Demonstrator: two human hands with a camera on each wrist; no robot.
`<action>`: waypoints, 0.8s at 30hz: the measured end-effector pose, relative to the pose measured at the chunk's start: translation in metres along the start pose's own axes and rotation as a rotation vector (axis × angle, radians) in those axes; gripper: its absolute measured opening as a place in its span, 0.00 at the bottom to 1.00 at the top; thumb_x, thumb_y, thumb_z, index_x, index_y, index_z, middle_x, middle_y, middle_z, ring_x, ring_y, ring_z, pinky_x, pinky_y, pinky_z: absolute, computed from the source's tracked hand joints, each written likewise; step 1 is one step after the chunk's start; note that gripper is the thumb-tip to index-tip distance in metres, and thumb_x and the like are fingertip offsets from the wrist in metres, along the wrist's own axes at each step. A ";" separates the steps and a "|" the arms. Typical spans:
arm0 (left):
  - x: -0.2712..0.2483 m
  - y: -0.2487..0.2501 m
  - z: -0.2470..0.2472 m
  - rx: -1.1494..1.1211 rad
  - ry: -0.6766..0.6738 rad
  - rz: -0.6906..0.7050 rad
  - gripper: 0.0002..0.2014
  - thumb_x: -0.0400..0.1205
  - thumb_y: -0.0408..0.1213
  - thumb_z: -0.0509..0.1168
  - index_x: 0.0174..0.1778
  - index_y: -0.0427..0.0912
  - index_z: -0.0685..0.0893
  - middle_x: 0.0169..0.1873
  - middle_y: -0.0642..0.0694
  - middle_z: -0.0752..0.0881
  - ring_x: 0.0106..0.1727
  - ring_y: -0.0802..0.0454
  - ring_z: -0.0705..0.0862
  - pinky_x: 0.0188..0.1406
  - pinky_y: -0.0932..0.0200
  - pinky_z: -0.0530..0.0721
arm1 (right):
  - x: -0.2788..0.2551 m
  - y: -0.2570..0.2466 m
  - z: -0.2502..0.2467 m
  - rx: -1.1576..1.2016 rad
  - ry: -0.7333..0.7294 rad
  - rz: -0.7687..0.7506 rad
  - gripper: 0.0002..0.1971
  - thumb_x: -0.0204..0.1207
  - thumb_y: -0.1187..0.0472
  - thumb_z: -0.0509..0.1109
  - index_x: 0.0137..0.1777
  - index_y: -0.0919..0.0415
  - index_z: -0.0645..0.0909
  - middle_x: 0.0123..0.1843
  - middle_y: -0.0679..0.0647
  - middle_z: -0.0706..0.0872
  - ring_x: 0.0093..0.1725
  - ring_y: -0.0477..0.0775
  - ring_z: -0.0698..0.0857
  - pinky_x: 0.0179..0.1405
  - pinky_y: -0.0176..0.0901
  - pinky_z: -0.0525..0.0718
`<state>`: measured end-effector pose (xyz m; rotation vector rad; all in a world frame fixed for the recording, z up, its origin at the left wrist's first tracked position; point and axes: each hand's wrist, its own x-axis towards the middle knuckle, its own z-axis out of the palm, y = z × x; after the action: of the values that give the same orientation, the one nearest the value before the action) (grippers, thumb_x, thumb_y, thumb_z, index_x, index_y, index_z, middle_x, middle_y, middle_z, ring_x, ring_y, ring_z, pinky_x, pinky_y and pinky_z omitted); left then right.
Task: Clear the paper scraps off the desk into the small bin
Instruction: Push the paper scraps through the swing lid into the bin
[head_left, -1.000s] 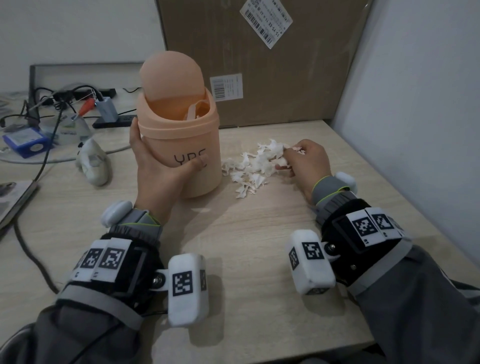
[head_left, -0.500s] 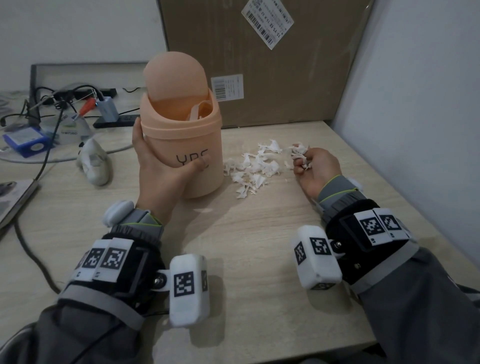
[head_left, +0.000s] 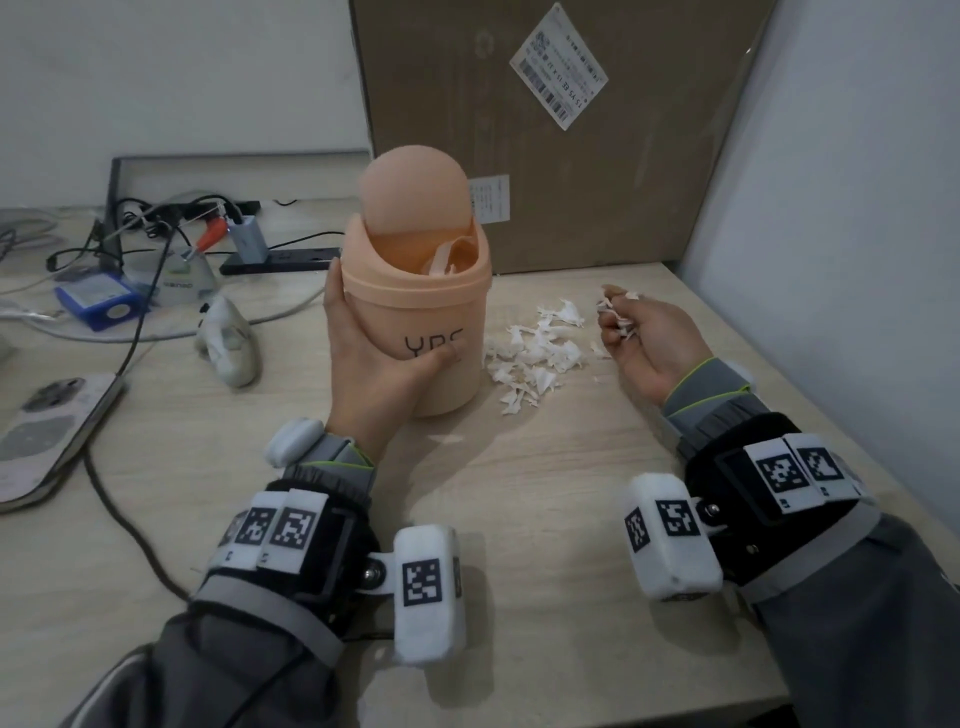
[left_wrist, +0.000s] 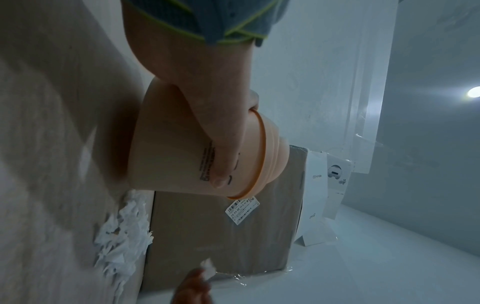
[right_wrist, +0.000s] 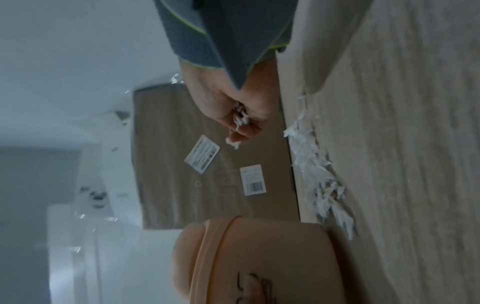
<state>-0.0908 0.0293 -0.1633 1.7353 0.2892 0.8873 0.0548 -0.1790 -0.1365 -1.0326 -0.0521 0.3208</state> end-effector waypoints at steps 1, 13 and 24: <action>0.000 0.000 0.000 0.002 -0.001 0.007 0.66 0.57 0.51 0.84 0.86 0.58 0.48 0.82 0.53 0.66 0.81 0.54 0.69 0.80 0.41 0.72 | -0.004 -0.004 0.006 -0.027 -0.030 -0.033 0.09 0.82 0.72 0.56 0.45 0.64 0.77 0.38 0.56 0.78 0.23 0.41 0.78 0.20 0.28 0.72; 0.001 -0.005 0.003 -0.002 -0.021 -0.012 0.65 0.57 0.51 0.83 0.86 0.59 0.50 0.81 0.52 0.67 0.81 0.52 0.71 0.80 0.41 0.73 | -0.050 -0.027 0.114 -0.896 -0.266 -0.621 0.12 0.74 0.71 0.66 0.41 0.51 0.81 0.39 0.48 0.88 0.35 0.44 0.88 0.37 0.40 0.87; 0.000 -0.005 0.005 -0.025 -0.045 0.006 0.66 0.56 0.56 0.84 0.87 0.57 0.51 0.81 0.52 0.68 0.80 0.54 0.72 0.78 0.43 0.75 | -0.062 -0.002 0.134 -1.590 -0.367 -0.631 0.23 0.84 0.47 0.50 0.30 0.53 0.73 0.39 0.52 0.81 0.49 0.57 0.76 0.55 0.52 0.65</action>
<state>-0.0868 0.0276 -0.1684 1.7321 0.2422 0.8519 -0.0298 -0.0864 -0.0588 -2.4056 -1.0823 -0.2118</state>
